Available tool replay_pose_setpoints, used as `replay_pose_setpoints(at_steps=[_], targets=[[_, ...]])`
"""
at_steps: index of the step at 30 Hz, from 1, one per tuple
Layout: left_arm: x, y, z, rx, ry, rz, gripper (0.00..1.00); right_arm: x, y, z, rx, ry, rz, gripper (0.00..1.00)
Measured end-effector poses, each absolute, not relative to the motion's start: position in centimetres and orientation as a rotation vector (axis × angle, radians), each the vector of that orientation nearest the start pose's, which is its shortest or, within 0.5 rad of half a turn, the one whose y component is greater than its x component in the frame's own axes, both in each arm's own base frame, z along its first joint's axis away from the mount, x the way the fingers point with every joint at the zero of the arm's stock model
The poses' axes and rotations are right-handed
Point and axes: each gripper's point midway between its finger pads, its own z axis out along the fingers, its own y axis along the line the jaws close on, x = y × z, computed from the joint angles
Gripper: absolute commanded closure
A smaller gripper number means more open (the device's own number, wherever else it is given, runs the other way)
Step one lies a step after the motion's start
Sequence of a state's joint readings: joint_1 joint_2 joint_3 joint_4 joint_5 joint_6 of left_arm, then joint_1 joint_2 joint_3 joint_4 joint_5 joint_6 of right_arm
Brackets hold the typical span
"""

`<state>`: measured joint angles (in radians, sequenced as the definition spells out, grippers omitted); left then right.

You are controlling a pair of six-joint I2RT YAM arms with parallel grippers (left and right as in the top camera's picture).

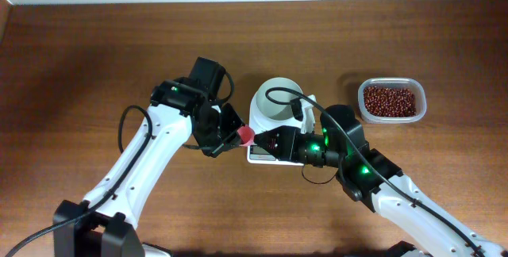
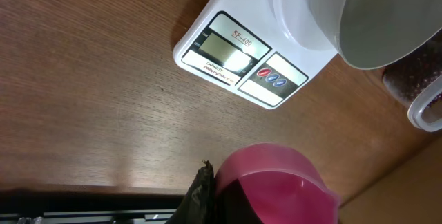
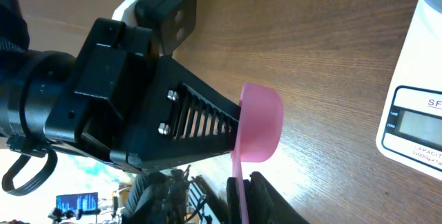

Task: Scoop and weigh 50g on scale
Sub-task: 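Carry the pink scoop over the scale and grasp it with the right gripper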

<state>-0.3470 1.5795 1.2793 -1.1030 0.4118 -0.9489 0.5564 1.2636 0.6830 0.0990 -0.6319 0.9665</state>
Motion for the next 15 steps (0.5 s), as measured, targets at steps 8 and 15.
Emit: replay_pose_setpoints(at_steps=[8, 15], targets=[[27.2, -16.99, 13.67, -0.835, 3.05, -0.688, 1.0, 25.85, 27.86, 17.94, 0.038, 2.361, 1.496, 0.94], [27.27, -16.82, 13.59, -0.813, 3.049, -0.671, 0.62, 25.86, 27.84, 17.75, 0.04, 2.367, 1.491, 0.96]])
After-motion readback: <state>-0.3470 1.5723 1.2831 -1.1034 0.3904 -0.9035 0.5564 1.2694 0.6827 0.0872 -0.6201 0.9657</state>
